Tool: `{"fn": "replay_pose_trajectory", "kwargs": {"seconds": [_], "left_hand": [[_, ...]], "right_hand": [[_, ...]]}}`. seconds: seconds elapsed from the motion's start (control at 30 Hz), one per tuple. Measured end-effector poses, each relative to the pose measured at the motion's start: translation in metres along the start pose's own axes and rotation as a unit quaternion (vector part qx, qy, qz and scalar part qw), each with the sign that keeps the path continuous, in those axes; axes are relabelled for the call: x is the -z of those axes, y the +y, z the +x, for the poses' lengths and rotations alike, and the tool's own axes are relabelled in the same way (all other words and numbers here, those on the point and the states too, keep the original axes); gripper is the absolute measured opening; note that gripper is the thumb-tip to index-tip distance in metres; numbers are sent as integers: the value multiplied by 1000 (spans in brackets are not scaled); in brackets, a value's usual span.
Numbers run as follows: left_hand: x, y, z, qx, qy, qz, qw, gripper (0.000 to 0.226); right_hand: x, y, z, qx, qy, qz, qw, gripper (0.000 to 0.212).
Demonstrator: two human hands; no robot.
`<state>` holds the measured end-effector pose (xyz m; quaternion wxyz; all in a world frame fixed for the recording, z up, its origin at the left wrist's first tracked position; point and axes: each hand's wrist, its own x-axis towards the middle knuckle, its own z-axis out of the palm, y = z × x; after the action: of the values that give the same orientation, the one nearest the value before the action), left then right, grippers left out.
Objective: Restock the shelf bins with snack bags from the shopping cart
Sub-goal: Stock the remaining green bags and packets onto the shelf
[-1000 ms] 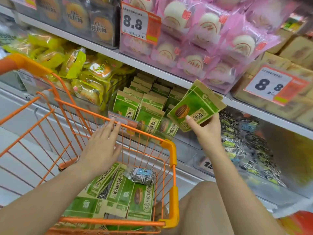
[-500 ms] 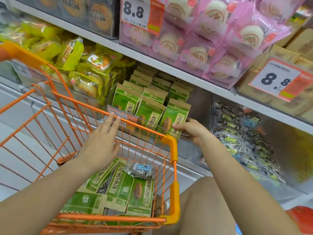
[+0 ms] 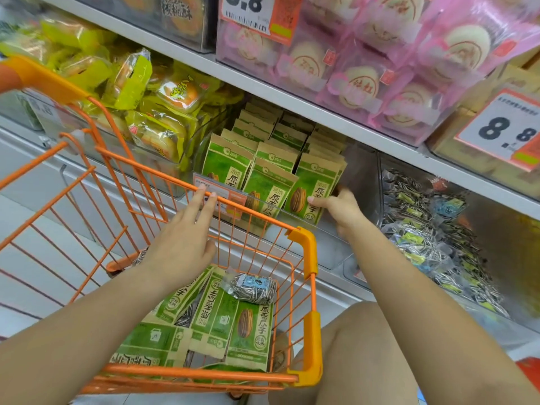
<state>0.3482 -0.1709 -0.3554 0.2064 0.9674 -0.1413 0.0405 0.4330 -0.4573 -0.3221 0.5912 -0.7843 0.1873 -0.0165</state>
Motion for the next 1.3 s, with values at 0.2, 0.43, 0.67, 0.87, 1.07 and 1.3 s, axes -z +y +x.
{"fn": "replay_pose_trajectory", "kwargs": {"seconds": [0.2, 0.43, 0.67, 0.87, 1.07, 1.3], "left_hand": [[0, 0, -1, -3, 7, 2, 1000, 78], [0, 1, -1, 2, 3, 5, 1000, 78], [-1, 1, -1, 2, 5, 3, 1000, 79], [3, 0, -2, 6, -10, -11, 1000, 77], [36, -7, 2, 7, -65, 6, 998, 59], [60, -56, -20, 56, -348, 137, 926, 53]], "right_hand": [[-7, -4, -7, 92, 60, -143, 984, 63], [-10, 1, -8, 58, -24, -279, 958, 36], [-5, -4, -10, -8, -65, -192, 979, 33], [-1, -7, -39, 92, 78, -186, 975, 61], [-31, -15, -120, 413, -4, -238, 879, 21], [-110, -4, -117, 292, -322, -640, 633, 34]]}}
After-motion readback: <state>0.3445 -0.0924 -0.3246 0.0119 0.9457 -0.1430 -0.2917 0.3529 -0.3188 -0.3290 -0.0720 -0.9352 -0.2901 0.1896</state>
